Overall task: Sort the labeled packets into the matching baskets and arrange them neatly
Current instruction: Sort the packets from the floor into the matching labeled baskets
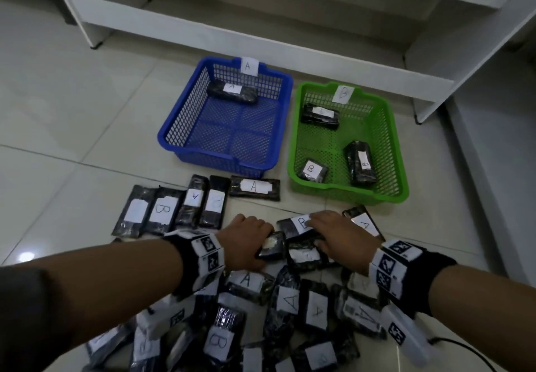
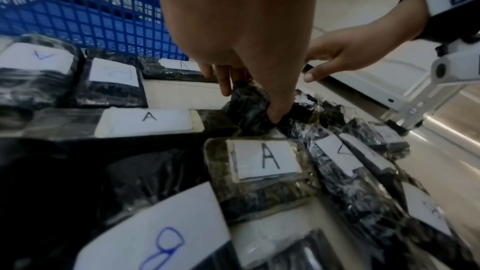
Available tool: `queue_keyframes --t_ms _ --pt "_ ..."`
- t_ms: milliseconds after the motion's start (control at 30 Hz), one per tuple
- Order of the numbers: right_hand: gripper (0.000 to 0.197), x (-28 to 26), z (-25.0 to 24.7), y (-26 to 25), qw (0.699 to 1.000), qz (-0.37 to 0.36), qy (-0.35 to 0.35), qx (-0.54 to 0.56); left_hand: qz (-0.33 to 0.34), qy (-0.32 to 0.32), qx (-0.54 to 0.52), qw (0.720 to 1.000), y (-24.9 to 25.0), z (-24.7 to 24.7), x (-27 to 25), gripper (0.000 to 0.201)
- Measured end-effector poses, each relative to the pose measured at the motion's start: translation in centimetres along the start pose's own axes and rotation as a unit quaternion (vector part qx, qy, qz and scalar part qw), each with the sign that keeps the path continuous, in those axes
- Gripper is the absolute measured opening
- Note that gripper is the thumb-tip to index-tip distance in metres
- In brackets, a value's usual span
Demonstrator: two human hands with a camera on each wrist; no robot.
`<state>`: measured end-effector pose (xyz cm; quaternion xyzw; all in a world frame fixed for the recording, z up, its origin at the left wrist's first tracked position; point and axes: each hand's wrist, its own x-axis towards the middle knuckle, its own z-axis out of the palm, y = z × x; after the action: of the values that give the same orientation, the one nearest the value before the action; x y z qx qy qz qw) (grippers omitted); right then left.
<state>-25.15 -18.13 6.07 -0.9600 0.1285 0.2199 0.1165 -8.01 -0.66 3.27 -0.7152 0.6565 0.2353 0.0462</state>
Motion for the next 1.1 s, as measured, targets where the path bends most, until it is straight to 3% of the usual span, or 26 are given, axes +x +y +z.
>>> queue_keyframes --t_ms 200,433,667,900,1000,1100 --pt "0.056 2.4 -0.7 1.7 0.999 0.029 -0.031 0.011 -0.006 0.097 -0.126 0.987 -0.8 -1.5 -1.1 0.063" --pt "0.061 4.5 -0.5 2.1 0.997 0.036 -0.060 -0.041 0.016 0.237 -0.163 0.958 -3.8 -1.9 -1.7 0.062" --pt "0.040 5.0 -0.9 1.5 0.995 0.027 -0.037 -0.085 -0.003 0.289 -0.203 0.936 -5.0 -4.2 -0.5 0.060" --pt "0.027 3.3 -3.5 -0.2 0.994 -0.022 0.107 -0.013 -0.075 0.345 -0.239 0.904 -6.5 -7.0 1.0 0.054" --pt "0.036 2.7 -4.6 -0.4 0.984 -0.032 0.174 0.019 -0.091 0.369 -0.197 0.904 -7.5 -8.1 2.1 0.048" --pt "0.047 3.0 -6.2 -0.2 0.959 0.015 0.259 0.116 -0.112 0.395 -0.157 0.898 -8.6 -9.2 3.3 0.055"
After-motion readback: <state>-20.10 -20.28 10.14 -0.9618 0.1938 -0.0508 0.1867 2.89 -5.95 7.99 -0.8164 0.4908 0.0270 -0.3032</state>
